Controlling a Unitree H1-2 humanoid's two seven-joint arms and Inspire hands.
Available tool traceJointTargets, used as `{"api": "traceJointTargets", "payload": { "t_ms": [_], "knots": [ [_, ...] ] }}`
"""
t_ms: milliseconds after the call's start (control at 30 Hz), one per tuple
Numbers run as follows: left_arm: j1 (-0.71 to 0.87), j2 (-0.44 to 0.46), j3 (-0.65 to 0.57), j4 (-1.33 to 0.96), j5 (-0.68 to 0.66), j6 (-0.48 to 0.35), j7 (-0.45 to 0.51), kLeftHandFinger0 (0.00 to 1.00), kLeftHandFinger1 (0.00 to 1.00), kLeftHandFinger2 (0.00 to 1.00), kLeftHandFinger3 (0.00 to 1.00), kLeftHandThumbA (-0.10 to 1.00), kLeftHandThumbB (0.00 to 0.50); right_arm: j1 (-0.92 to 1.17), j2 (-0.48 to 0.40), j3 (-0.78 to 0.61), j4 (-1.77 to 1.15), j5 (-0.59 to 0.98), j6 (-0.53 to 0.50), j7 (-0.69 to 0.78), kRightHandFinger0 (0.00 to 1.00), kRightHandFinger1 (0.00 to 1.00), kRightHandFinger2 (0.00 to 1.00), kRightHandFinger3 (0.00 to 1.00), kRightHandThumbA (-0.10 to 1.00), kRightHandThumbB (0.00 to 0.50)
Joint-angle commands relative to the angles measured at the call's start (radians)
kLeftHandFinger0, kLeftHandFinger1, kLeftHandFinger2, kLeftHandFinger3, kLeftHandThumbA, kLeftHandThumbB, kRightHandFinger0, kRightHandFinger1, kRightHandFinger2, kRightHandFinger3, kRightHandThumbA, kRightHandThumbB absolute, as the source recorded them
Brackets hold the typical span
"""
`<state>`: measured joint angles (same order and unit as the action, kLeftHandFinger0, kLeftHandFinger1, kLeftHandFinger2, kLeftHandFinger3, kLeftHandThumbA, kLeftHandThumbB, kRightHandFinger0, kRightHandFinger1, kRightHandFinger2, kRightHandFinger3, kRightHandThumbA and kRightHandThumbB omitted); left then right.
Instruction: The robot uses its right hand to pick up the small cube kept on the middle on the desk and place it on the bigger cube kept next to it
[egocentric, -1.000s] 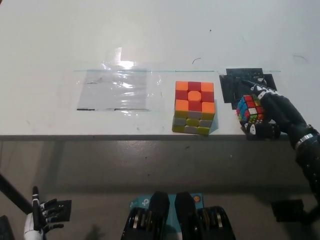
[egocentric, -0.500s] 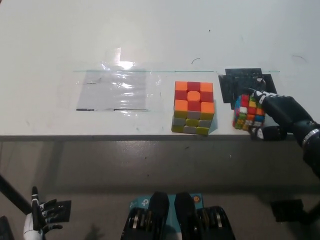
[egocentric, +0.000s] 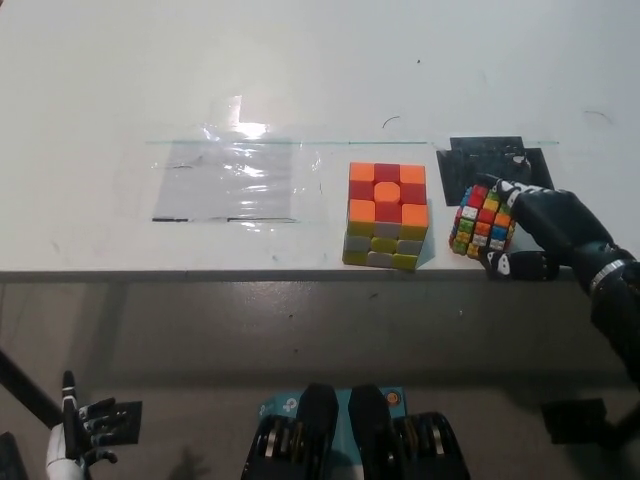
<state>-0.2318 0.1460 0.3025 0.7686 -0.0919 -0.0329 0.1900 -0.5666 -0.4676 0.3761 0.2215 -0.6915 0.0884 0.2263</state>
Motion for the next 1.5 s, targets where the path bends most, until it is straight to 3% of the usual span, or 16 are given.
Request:
{"api": "traceJointTargets", "payload": {
  "t_ms": [0,67,133,200,233,267,300,400,533,633,767,900,1000,1233,1367,1467],
  "knots": [
    [-0.025,0.02,0.007,-0.018,-0.011,-0.023,0.016,0.21,0.33,0.45,0.55,1.0,0.335,-0.022,0.01,-0.013,0.021,-0.026,-0.067,-0.095,0.0,0.0,0.03,1.0,-0.1,0.0],
    [-0.024,0.02,0.003,-0.019,-0.004,-0.021,0.021,0.19,0.33,0.46,0.56,1.0,0.323,-0.019,0.014,-0.017,0.02,-0.03,-0.069,-0.109,0.0,0.08,0.04,0.88,-0.1,0.0],
    [-0.022,0.02,0.001,-0.022,-0.003,-0.022,0.018,0.19,0.32,0.45,0.54,1.0,0.291,-0.019,0.013,-0.016,0.032,-0.044,-0.093,-0.149,0.0,0.2,0.12,0.54,-0.1,0.0],
    [-0.021,0.022,-0.002,-0.019,-0.002,-0.029,0.014,0.24,0.34,0.45,0.53,1.0,0.275,-0.022,0.019,-0.021,0.058,-0.051,-0.119,-0.199,0.0,0.17,0.08,0.25,-0.1,0.0],
    [-0.019,0.023,-0.004,-0.019,0.003,-0.031,0.016,0.26,0.35,0.46,0.54,1.0,0.274,-0.024,0.021,-0.021,0.074,-0.059,-0.132,-0.229,0.0,0.13,0.06,0.17,-0.1,0.0],
    [-0.02,0.02,-0.001,-0.021,0.001,-0.028,0.023,0.25,0.35,0.48,0.52,1.0,0.27,-0.026,0.024,-0.024,0.081,-0.066,-0.138,-0.249,0.0,0.09,0.03,0.17,-0.1,0.037],
    [-0.021,0.018,0.004,-0.026,-0.004,-0.018,0.026,0.24,0.35,0.48,0.53,1.0,0.267,-0.026,0.026,-0.027,0.087,-0.066,-0.144,-0.261,0.0,0.11,0.05,0.16,-0.1,0.019],
    [-0.014,0.016,0.001,-0.04,-0.001,-0.014,0.024,0.22,0.33,0.47,0.55,1.0,0.24,-0.031,0.035,-0.034,0.098,-0.074,-0.141,-0.29,0.0,0.14,0.22,0.15,-0.1,0.0],
    [-0.022,0.018,0.003,-0.022,-0.002,-0.012,0.029,0.21,0.34,0.47,0.56,1.0,0.245,-0.043,0.044,-0.043,0.129,-0.075,-0.176,-0.351,0.0,0.14,0.34,0.05,-0.1,0.0],
    [-0.008,0.014,0.001,-0.036,-0.003,-0.012,0.024,0.14,0.29,0.44,0.54,1.0,0.221,-0.044,0.047,-0.045,0.13,-0.078,-0.18,-0.362,0.0,0.13,0.34,0.01,-0.1,0.021],
    [-0.011,0.015,0.002,-0.027,-0.004,-0.022,0.025,0.13,0.27,0.42,0.52,1.0,0.24,-0.056,0.05,-0.048,0.136,-0.09,-0.188,-0.388,0.0,0.09,0.31,0.0,-0.1,0.044],
    [-0.018,0.02,0.001,-0.005,-0.005,-0.033,0.021,0.27,0.35,0.45,0.54,1.0,0.25,-0.068,0.051,-0.048,0.15,-0.093,-0.202,-0.406,0.0,0.0,0.21,0.03,-0.1,0.115],
    [-0.007,0.016,-0.003,-0.031,0.005,-0.012,0.029,0.23,0.33,0.43,0.54,1.0,0.223,-0.067,0.054,-0.05,0.127,-0.096,-0.199,-0.407,0.0,0.0,0.16,0.05,-0.1,0.204],
    [-0.013,0.02,-0.001,-0.008,-0.003,-0.03,0.019,0.19,0.31,0.42,0.5,1.0,0.24,-0.078,0.053,-0.051,0.114,-0.114,-0.205,-0.419,0.0,0.0,0.17,0.05,-0.1,0.224],
    [-0.011,0.017,0.006,-0.007,-0.012,-0.031,0.019,0.09,0.25,0.39,0.48,1.0,0.253,-0.086,0.051,-0.06,0.101,-0.107,-0.214,-0.418,0.0,0.0,0.19,0.0,-0.1,0.215],
    [-0.001,0.016,0.001,-0.011,-0.008,-0.036,0.014,0.14,0.28,0.41,0.47,1.0,0.264,-0.094,0.044,-0.068,0.081,-0.113,-0.225,-0.422,0.0,0.02,0.27,0.03,-0.1,0.206]
  ]
}}
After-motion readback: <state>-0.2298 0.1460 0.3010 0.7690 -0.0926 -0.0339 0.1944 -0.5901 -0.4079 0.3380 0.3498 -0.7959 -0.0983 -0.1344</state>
